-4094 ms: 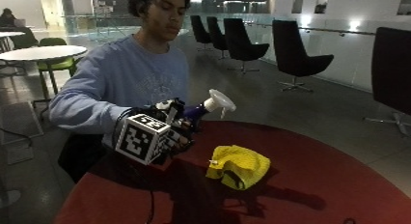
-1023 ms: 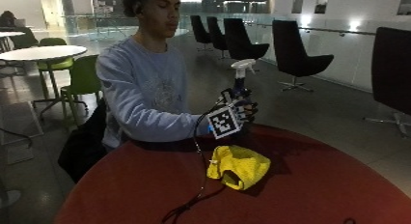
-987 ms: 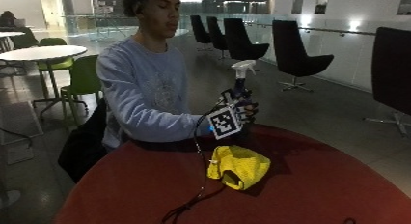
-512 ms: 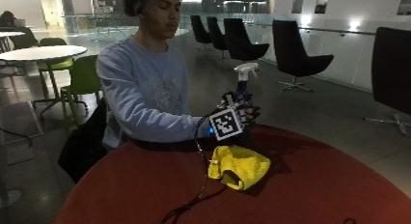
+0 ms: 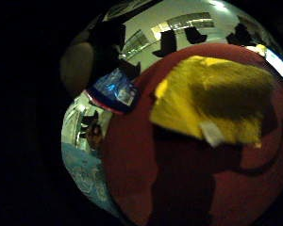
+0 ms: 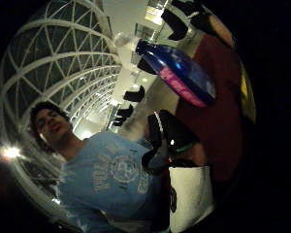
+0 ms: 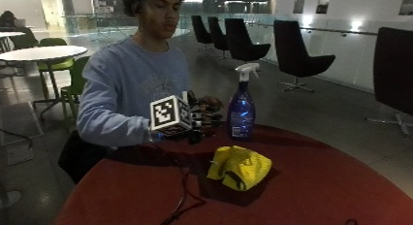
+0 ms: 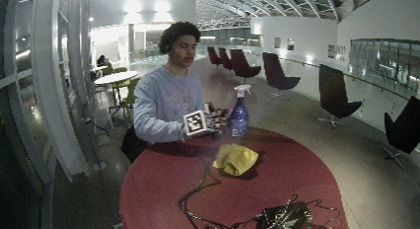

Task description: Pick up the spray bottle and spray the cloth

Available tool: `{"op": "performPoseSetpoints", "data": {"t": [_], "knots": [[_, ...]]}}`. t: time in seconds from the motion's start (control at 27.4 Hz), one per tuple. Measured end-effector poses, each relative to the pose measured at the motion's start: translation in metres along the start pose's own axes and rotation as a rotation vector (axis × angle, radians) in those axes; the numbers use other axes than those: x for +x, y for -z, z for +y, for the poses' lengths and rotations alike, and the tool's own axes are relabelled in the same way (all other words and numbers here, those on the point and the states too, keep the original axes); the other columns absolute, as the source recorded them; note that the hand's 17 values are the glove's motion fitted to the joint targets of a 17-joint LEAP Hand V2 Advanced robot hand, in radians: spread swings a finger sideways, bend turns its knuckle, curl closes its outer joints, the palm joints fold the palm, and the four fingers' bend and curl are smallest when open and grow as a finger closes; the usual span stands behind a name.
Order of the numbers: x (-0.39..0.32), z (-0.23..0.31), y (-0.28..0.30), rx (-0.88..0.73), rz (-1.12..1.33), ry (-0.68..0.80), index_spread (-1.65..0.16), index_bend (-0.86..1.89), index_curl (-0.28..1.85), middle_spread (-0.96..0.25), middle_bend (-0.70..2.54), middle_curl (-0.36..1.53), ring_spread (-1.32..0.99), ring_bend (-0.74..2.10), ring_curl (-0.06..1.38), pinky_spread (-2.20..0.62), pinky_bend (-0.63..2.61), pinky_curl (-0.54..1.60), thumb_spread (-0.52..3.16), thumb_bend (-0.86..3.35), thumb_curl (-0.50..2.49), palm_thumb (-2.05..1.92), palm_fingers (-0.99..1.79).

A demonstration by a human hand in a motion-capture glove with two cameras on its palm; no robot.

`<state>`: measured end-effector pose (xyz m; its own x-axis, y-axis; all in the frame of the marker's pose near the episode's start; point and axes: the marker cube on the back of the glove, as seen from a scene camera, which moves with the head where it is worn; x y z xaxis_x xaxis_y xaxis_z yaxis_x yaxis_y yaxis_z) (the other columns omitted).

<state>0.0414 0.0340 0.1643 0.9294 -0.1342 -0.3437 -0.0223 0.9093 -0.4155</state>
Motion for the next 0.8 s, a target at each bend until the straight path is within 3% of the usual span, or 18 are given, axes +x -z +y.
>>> {"op": "performPoseSetpoints", "data": {"t": [0.37,0.8], "knots": [[0.039,0.107,0.066,-0.039,0.379,-0.153,-0.36,0.23,0.27,-0.01,0.28,0.38,0.03,0.35,0.28,0.23,0.38,0.32,1.08,-0.02,0.45,0.66,0.59],[0.049,0.128,0.068,-0.084,0.445,-0.168,-0.35,0.18,0.32,-0.01,0.25,0.38,0.02,0.27,0.27,0.24,0.28,0.31,1.11,-0.02,0.43,0.68,0.65]]}}
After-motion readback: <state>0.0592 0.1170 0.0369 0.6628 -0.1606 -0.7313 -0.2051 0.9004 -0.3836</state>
